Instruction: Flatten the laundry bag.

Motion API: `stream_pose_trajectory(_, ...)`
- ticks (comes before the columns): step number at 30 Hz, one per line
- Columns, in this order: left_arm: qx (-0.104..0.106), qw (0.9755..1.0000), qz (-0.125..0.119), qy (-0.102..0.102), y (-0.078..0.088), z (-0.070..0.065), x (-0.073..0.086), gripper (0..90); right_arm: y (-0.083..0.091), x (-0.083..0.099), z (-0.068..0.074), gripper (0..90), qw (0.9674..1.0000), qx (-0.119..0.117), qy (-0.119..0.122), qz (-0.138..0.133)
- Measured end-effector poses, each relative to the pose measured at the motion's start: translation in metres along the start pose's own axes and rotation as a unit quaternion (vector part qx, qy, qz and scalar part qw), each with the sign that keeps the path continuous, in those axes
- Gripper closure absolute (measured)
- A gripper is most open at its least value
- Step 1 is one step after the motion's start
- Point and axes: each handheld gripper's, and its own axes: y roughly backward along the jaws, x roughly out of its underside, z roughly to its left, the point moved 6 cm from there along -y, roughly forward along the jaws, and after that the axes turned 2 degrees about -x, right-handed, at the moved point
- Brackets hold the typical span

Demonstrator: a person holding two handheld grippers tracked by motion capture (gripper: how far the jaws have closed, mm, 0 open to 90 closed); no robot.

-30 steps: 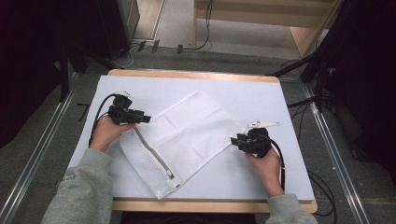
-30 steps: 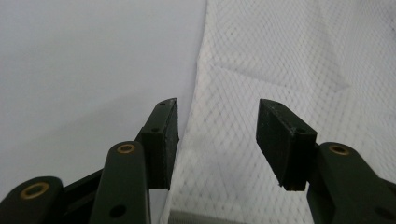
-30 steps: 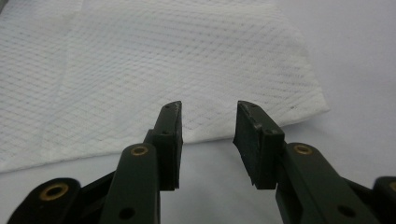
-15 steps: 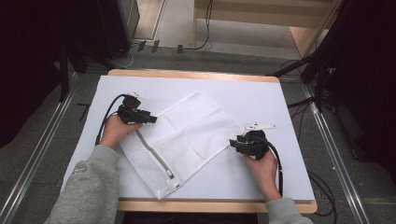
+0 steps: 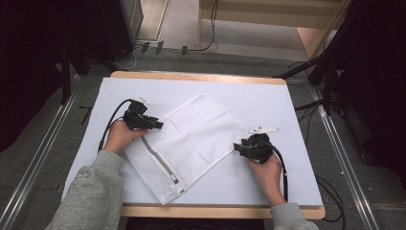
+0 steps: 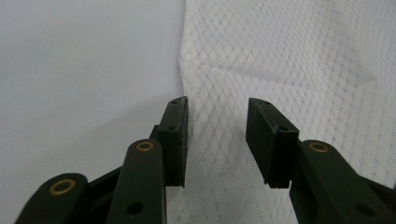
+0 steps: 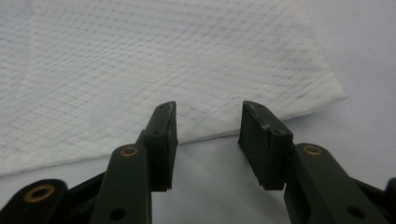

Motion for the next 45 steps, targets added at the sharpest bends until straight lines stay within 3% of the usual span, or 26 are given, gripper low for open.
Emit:
stream_pose_trajectory(3,0.007,0.9999,0.0,0.011,0.001,0.001,0.0,67.4,-0.001,-0.001,0.002,56.7,1.0,0.004,0.002,-0.002)
stream_pose_trajectory(6,-0.011,0.9999,0.002,0.007,0.004,0.004,0.0,66.0,-0.002,-0.001,0.002,56.5,1.0,0.003,0.004,-0.001)
stream_pose_trajectory(9,-0.003,0.9998,-0.001,0.018,0.005,0.008,0.002,65.4,-0.003,-0.002,0.004,55.4,1.0,0.001,0.003,-0.002)
stream_pose_trajectory(15,-0.01,0.9999,-0.003,0.009,0.002,0.007,0.002,76.4,-0.008,-0.005,0.007,52.9,0.9999,0.003,0.008,-0.008)
stream_pose_trajectory(19,-0.013,0.9998,-0.004,0.016,0.002,0.009,0.002,84.1,-0.011,-0.006,0.011,52.6,0.9997,0.015,0.019,-0.007)
stream_pose_trajectory(22,-0.008,0.9999,0.0,0.015,0.002,0.009,0.003,89.4,-0.013,-0.007,0.013,56.7,0.9994,0.024,0.024,-0.011)
stream_pose_trajectory(27,-0.012,0.9998,0.001,0.015,0.002,0.008,0.003,90.0,-0.017,-0.008,0.018,64.3,0.998,0.05,0.038,-0.012)
stream_pose_trajectory(30,-0.01,0.9997,0.0,0.022,0.002,0.008,0.003,90.0,-0.018,-0.01,0.017,75.0,0.9976,0.055,0.039,-0.015)
stream_pose_trajectory(36,-0.007,0.9994,-0.001,0.035,0.002,0.008,0.003,90.0,-0.02,-0.013,0.013,89.8,0.9987,0.04,0.027,-0.016)
stream_pose_trajectory(45,0.005,0.9983,-0.012,0.058,0.009,0.006,0.005,90.0,-0.018,-0.022,0.002,90.0,0.9998,0.021,0.005,-0.003)
